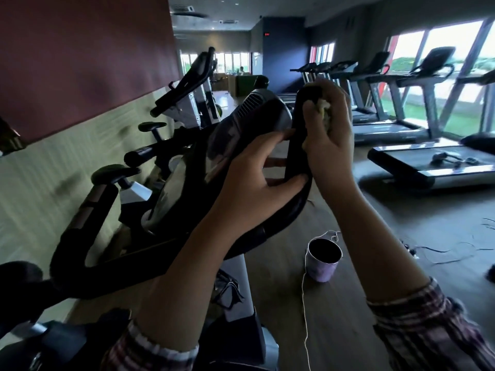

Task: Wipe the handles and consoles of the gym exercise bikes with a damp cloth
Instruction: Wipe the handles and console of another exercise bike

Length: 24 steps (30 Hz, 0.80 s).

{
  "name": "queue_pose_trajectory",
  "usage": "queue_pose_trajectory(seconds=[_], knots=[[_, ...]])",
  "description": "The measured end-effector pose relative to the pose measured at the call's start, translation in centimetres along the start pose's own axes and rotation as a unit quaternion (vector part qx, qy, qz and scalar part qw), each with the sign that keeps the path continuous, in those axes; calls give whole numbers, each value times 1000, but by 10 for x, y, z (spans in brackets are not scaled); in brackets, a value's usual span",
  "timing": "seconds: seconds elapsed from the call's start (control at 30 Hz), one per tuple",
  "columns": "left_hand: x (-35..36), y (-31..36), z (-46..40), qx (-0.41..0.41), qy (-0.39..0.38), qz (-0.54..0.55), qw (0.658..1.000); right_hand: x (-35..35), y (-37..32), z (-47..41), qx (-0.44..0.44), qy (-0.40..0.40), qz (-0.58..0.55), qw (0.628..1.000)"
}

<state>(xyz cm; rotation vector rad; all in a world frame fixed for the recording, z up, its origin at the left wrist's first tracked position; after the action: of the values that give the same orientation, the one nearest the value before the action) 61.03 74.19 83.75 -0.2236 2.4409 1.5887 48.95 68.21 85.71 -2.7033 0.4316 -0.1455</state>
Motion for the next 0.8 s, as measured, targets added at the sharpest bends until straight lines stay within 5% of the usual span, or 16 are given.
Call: queue_pose_trajectory(seconds=[0.43,0.8], knots=[[-3,-2,1,-40,-42,56,997,-2,-1,-11,-50,-30,65,996],[-3,-6,3,-53,-28,36,998,-7,-7,-21,-216,-145,204,944]])
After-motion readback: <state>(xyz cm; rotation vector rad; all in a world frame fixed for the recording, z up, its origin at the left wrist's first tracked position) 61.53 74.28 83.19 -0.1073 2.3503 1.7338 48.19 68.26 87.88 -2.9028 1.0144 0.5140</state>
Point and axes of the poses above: each hand's wrist, its own z-axis away from the middle knuckle, its own x-axis out of the palm, y = z × x, the point moved 2 cm from there along -z, towards the middle knuckle, and after that the axes turned 15 degrees about -x, right-handed, at the moved point
